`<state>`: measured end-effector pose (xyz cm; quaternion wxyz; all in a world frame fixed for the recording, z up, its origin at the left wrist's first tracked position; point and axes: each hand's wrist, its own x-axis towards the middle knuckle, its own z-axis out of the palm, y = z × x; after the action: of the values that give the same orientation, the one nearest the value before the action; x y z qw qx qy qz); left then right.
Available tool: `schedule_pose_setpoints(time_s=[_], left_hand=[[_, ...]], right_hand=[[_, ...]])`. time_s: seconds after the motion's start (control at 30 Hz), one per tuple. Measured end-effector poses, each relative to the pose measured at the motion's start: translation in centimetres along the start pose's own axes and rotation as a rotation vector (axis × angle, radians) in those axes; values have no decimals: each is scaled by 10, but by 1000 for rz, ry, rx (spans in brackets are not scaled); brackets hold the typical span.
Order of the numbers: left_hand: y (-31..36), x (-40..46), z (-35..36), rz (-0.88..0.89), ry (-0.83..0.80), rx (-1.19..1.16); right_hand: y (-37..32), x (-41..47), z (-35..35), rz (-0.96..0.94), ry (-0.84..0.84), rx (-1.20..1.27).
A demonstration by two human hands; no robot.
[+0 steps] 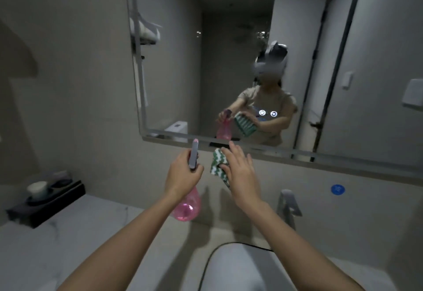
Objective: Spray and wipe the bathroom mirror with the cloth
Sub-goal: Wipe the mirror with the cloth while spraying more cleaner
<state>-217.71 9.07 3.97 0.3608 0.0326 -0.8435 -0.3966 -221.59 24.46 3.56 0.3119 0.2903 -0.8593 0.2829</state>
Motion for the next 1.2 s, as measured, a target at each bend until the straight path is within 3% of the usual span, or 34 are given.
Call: schedule_pose_setpoints(time_s=[0.3, 0.43, 0.63, 0.87, 0.97, 1.2], left_hand=[[-118, 76, -94, -146, -1, 10], [-144, 87, -106, -164, 5, -19], [-165, 104, -125, -168, 34, 8], [-187, 141, -143, -120, -3, 47], [-199, 166, -151, -77, -49, 7], [-226, 244, -180, 169, -123, -99]], right_hand=[[-92, 57, 105, 103, -59, -9], [-107, 73, 130, 80, -126, -20], [-121, 102, 166, 54, -88, 5], [-133, 125, 194, 11, -49, 31], [-138, 130, 205, 6, -6, -69], [-174, 194, 227, 8, 158, -193]])
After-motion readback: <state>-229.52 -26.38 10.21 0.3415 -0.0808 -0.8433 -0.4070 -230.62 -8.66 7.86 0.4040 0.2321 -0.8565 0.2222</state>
